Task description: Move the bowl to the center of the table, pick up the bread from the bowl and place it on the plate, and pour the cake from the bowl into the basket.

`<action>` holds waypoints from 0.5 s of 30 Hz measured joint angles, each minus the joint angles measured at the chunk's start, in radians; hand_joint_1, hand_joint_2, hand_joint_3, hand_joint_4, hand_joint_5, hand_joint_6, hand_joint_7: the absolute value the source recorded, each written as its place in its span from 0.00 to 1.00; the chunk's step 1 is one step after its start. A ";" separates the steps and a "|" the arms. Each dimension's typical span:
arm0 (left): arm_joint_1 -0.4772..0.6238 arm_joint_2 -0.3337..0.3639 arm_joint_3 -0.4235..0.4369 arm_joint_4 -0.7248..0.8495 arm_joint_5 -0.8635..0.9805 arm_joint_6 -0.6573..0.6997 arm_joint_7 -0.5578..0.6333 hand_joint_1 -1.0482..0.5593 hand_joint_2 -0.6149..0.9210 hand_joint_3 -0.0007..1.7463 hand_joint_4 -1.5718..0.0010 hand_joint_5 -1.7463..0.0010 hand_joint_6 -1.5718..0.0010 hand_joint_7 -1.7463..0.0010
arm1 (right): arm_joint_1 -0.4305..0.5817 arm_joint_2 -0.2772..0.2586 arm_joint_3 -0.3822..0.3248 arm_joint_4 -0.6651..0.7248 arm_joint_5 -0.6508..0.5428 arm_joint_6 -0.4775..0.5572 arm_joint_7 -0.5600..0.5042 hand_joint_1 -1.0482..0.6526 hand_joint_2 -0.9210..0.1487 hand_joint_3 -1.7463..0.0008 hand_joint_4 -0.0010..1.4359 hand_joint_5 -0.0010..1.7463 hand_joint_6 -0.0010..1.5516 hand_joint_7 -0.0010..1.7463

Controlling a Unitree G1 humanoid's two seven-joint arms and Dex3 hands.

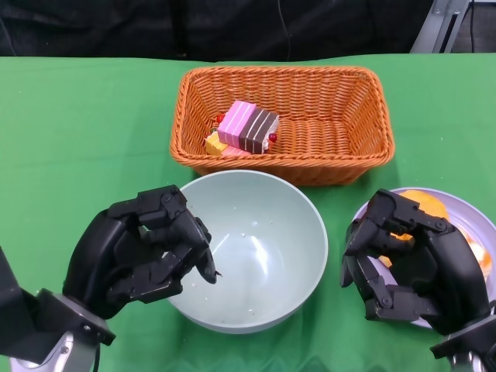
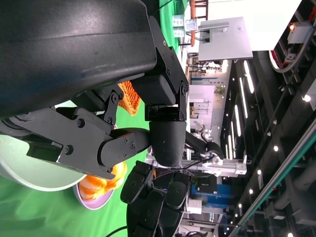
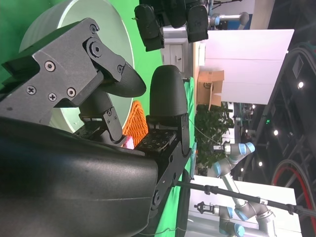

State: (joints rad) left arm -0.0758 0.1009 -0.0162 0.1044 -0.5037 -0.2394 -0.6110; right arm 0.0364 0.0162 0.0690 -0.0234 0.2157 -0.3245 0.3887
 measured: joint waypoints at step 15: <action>0.000 -0.004 0.010 0.001 0.031 0.000 -0.019 0.59 0.88 0.44 0.44 0.14 0.44 0.31 | 0.000 0.000 0.013 -0.001 -0.005 0.000 -0.012 0.55 0.41 0.27 0.53 0.97 0.44 0.85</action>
State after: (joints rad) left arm -0.0760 0.0966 -0.0063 0.1052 -0.4727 -0.2390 -0.6298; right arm 0.0367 0.0166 0.0823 -0.0242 0.2111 -0.3245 0.3771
